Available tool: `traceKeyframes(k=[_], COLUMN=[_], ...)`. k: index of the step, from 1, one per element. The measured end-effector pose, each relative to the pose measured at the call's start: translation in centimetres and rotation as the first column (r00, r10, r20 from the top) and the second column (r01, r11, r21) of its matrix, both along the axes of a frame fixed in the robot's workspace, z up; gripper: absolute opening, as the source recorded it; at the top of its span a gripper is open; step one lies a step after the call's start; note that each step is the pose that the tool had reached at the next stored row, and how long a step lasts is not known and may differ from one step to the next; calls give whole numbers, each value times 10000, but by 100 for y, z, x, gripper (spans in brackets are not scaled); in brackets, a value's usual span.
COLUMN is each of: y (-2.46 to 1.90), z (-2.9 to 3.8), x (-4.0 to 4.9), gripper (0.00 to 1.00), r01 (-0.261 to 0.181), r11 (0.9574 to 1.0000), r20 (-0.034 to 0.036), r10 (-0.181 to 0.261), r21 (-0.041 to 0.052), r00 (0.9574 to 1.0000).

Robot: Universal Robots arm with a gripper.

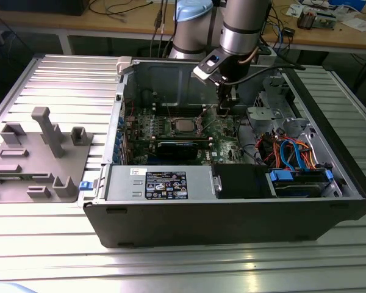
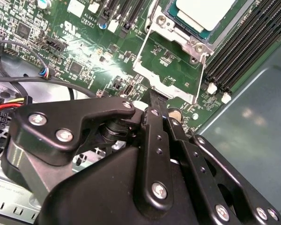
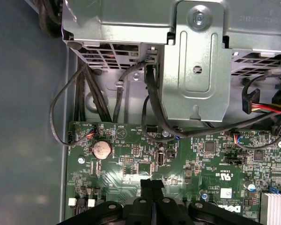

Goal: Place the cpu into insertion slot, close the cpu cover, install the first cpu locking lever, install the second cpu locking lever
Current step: 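Close the cpu cover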

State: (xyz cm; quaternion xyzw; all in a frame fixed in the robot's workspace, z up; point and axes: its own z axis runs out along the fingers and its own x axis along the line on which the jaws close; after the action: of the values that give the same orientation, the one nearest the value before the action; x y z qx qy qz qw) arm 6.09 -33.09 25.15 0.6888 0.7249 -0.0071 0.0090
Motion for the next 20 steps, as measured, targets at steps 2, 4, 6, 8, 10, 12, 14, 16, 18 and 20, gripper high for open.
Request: traceKeyframes(k=[2, 4, 6, 8, 10, 12, 14, 16, 18, 20], y=[0, 0, 0, 0, 0, 0, 0, 0, 0, 0], z=[0, 0, 0, 0, 0, 0, 0, 0, 0, 0], x=[-28, -42, -75, -95, -108, -131, -147, -159, -180, -191], gripper=[11, 11, 11, 11, 11, 11, 11, 11, 11, 11], r01=[0, 0, 1, 0, 1, 0, 0, 0, 0, 1], r11=[10000, 10000, 10000, 10000, 10000, 10000, 10000, 10000, 10000, 10000], r20=[-1, -1, -1, -2, -1, -1, -1, -1, -1, 0], r10=[0, 0, -1, 0, -1, 0, 0, 0, 0, -1], r21=[0, 0, 0, 0, 0, 1, 0, -1, 0, 0], r00=[10000, 10000, 10000, 10000, 10000, 10000, 10000, 10000, 10000, 10000])
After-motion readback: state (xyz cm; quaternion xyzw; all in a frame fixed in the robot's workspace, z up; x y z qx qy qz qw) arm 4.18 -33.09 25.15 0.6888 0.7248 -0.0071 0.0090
